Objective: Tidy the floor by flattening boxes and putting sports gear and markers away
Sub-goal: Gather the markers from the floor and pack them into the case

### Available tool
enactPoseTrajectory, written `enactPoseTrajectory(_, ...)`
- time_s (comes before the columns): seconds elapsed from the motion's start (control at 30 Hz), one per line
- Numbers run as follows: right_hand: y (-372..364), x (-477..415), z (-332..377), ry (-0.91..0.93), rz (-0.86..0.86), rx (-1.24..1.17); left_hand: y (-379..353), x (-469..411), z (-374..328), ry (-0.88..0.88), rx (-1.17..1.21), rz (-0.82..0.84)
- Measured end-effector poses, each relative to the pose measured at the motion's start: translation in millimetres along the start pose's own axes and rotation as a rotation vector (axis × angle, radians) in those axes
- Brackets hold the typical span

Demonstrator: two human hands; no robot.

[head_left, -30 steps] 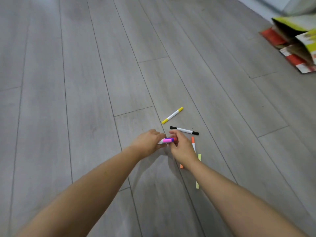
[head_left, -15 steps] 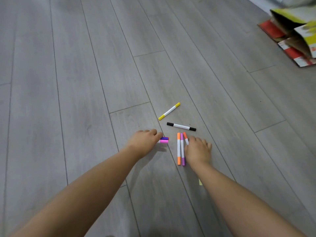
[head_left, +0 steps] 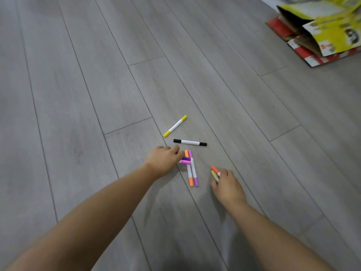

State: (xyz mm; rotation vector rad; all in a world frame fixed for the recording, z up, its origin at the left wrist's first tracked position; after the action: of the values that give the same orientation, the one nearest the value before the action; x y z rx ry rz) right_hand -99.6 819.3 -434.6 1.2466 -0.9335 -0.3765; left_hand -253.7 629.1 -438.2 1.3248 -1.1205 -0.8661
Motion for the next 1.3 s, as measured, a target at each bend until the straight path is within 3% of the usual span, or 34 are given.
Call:
enactPoseTrajectory(0.27,3.6,2.3,36.1,0.128,-0.062,-0.017,-4.0,26.3,11.2,0.09,-0.003,0.02)
enactPoseTrajectory(0.53,-2.2,-10.5,88.6,0.024,0.121,-0.171,-6.5,68.2,22.9,0.203,0.027,0.064)
enactPoseTrajectory(0.73,-2.3,-12.7,96.6,-0.028,0.08,-0.08,-11.6,74.6,23.6,0.227,0.024,0.094)
enactPoseTrajectory(0.97,15.8,-7.1,107.6,0.303,-0.045,0.181,-7.0,56.5,32.9,0.282,0.055,0.077)
enactPoseTrajectory(1.17,4.6,-3.1,101.3,0.288,-0.001,0.005,-12.5,52.3,31.1,0.289,0.08,0.084)
enactPoseTrajectory(1.3,-7.1,5.3,98.2,0.332,0.081,0.071,-16.4,56.3,31.1,0.303,0.105,0.087)
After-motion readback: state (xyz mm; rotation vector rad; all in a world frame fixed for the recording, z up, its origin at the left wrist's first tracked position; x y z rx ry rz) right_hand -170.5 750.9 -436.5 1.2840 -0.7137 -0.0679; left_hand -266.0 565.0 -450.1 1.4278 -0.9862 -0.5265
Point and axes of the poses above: each hand's wrist, its own x-axis away from the middle knuckle, its own y-axis out of the back of the hand, z = x × y, the point moved 2 cm from there along -x, towards the middle knuckle, and after that the axes turned 15 degrees about -y, right-handed, at the moved point
